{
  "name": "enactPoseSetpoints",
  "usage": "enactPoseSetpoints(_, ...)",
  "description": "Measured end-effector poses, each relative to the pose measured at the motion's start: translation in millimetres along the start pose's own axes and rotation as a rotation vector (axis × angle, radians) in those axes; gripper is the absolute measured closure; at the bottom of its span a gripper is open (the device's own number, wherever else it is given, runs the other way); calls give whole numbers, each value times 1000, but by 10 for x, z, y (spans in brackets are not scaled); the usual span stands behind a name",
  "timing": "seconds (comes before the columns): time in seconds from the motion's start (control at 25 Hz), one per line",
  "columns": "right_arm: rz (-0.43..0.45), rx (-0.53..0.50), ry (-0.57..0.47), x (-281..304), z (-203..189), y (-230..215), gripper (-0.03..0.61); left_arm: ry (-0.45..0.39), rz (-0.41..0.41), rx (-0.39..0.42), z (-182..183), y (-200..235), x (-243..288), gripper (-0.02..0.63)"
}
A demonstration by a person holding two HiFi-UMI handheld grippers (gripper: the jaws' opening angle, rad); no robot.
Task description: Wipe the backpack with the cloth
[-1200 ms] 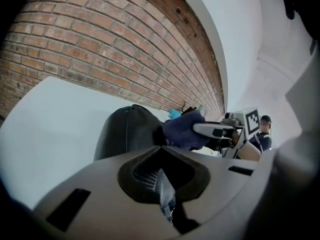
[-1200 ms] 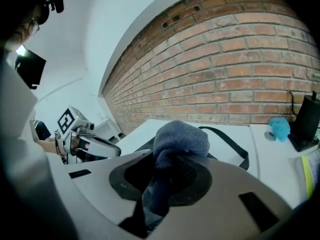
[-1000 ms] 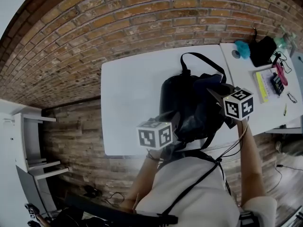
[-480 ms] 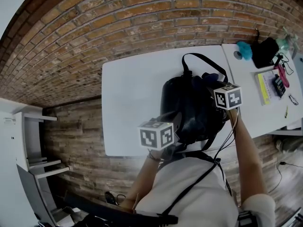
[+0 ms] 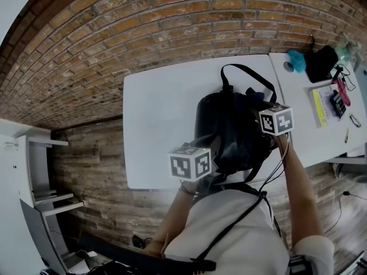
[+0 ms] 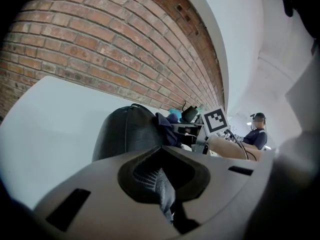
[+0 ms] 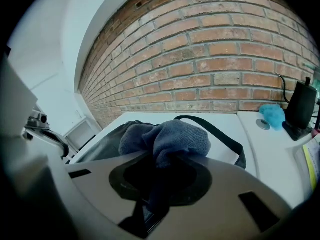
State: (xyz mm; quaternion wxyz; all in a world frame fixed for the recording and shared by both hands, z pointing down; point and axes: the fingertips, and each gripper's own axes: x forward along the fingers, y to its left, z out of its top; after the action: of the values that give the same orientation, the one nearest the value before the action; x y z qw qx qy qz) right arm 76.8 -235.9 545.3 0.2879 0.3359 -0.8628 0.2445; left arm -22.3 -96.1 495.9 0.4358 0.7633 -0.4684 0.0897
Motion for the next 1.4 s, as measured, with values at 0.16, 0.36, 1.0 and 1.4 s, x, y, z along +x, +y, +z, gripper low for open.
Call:
enactPoseSetpoints(0.16,5,-12,16,-51,-83,58,505,-1,-3,-1,-1,1,-9,610)
enactPoseSetpoints(0.36,19,-2,24,-114,-187,138,505,-3,-8,0,-8,-9,-28,609)
enactPoseSetpoints(1.0,44,-17,65,-279,-528,402,505,-7,-29,15,-30,-77,-70,611)
enactPoseSetpoints(1.4,70,1,82,-392,-712,560,505,-1,-39,15,-78,-109,-72,611)
